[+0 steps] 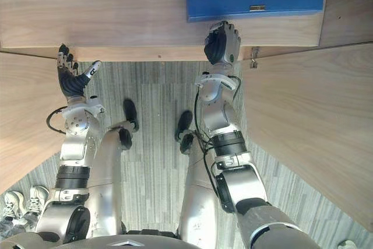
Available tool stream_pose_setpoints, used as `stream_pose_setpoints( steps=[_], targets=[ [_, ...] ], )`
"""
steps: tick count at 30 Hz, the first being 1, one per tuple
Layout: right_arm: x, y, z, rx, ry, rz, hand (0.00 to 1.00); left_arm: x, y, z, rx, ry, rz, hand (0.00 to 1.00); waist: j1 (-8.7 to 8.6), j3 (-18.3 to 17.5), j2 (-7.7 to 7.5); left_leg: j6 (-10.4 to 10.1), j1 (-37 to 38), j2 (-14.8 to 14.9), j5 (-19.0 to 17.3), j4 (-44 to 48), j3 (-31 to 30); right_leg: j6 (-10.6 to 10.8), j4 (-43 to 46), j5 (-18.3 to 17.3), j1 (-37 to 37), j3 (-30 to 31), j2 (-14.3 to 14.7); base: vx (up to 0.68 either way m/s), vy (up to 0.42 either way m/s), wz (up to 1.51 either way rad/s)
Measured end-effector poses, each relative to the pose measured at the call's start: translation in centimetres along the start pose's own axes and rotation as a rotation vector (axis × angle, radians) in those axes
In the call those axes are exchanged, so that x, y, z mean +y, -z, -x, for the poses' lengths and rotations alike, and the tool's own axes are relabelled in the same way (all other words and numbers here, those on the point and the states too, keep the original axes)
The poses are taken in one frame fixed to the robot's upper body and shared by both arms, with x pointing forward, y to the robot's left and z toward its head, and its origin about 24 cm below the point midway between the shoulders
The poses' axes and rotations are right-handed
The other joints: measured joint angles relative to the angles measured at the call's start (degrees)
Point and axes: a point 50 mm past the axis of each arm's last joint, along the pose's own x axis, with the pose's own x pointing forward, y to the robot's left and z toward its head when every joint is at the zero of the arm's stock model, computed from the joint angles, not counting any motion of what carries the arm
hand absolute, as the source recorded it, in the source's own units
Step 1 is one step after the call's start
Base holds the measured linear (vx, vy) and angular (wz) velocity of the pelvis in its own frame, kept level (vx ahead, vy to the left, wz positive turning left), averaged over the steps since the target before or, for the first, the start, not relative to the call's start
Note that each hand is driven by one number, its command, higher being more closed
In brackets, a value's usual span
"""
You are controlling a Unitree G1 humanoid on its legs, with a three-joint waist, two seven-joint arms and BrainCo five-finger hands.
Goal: Walk over to the cabinet, pick up the folder, carry it to the office cabinet, place the folder inside the office cabinet, then close the office cabinet door
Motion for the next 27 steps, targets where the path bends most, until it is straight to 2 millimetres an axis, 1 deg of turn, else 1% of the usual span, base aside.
stream_pose_setpoints(
  steps=[3, 6, 8, 10, 11, 13, 15, 17, 20, 25, 27],
  targets=[
    [0.0, -0.3, -0.5, 0.000, 0.002, -0.011, 1.00, 0.2, 0.1, -0.2, 0.007, -0.014, 0.004, 0.00, -0.19, 0.0, -0.02, -0.1, -0.1, 0.0, 0.2, -0.2, 0.0, 0.0, 0.1, 0.0, -0.2, 0.0, 0.0, -0.01, -0.036, 0.01],
    [-0.2, -1.0, -1.2, -0.010, 0.013, -0.045, 1.00, 0.1, -0.5, -0.8, -0.017, -0.008, 0.006, 0.00, -0.29, 0.1, -0.12, -0.2, -0.9, 0.0, 0.8, -0.6, -0.1, -0.4, 0.1, 0.2, -1.1, -0.1, 0.0, -0.01, -0.021, 0.01],
    [0.0, -1.2, -1.6, -0.006, 0.005, -0.052, 1.00, 0.0, -0.6, -1.2, -0.022, -0.003, 0.000, 0.00, -0.30, 0.2, -0.35, -0.2, -0.9, 0.0, 1.3, -0.9, -0.2, -0.5, 0.2, 0.3, -1.3, -0.2, 0.1, -0.01, -0.037, 0.03],
    [0.0, -1.7, -2.1, -0.010, 0.004, -0.077, 1.00, -0.1, -0.8, -1.6, -0.027, -0.001, 0.004, 0.00, -0.38, 0.2, -0.35, -0.3, -1.1, 0.1, 1.4, -1.0, -0.3, -0.5, 0.2, 0.3, -1.5, -0.2, 0.2, -0.01, -0.033, 0.01],
    [0.0, -2.3, -2.5, -0.030, -0.001, -0.081, 1.00, -0.1, -1.1, -1.8, -0.034, -0.004, 0.012, 0.00, -0.49, 0.2, -0.36, -0.3, -1.3, 0.1, 1.5, -1.0, -0.3, -0.6, 0.2, 0.4, -1.8, -0.2, 0.2, 0.00, 0.000, 0.00],
    [-0.3, -3.0, -3.2, -0.056, 0.001, -0.101, 1.00, -0.2, -1.3, -2.0, -0.036, -0.015, 0.027, 0.00, -0.51, 0.2, -0.37, -0.3, -2.1, 0.1, 1.6, -1.0, -0.4, -0.7, 0.2, 0.4, -2.5, -0.3, 0.2, 0.00, 0.000, 0.00],
    [-1.0, -3.8, -4.2, -0.076, 0.023, -0.122, 1.00, -0.2, -1.6, -2.3, -0.043, -0.019, 0.040, 0.00, -0.52, 0.2, -0.43, -0.2, -3.1, 0.1, 2.1, -1.0, -0.6, -0.9, 0.6, 0.6, -3.5, -0.6, 0.2, 0.00, 0.000, 0.00],
    [-1.2, -4.0, -4.9, -0.067, 0.020, -0.134, 1.00, 0.0, -1.8, -2.6, -0.057, -0.022, 0.040, 0.00, -0.51, 0.5, -0.92, -0.4, -3.1, 0.1, 2.3, -1.0, -0.7, -0.9, 0.8, 0.6, -3.5, -0.6, 0.2, 0.00, -0.013, 0.02],
    [-1.5, -4.7, -6.1, -0.085, 0.002, -0.139, 1.00, 0.2, -2.1, -3.1, -0.066, -0.025, 0.045, 0.00, -0.51, 0.6, -1.13, -0.6, -3.3, 0.1, 2.6, -1.1, -1.1, -0.9, 1.0, 0.6, -3.6, -1.0, 0.2, -0.01, -0.022, 0.04],
    [-2.4, -6.4, -7.7, -0.109, 0.005, -0.210, 1.00, 0.2, -2.8, -4.1, -0.086, -0.025, 0.063, 0.00, -0.30, 0.7, -1.25, -1.1, -4.9, -0.1, 3.6, -1.9, -1.4, -1.3, 1.2, 0.8, -5.5, -1.5, -0.1, -0.02, -0.021, 0.05],
    [-2.6, -6.5, -8.3, -0.082, -0.002, -0.259, 1.00, 0.2, -2.7, -4.6, -0.071, -0.025, 0.067, 0.00, -0.38, 0.9, -1.71, -0.8, -5.5, -0.1, 4.2, -2.0, -1.5, -1.4, 1.9, 0.8, -6.2, -1.6, -0.2, -0.01, -0.031, 0.04]
  ],
)
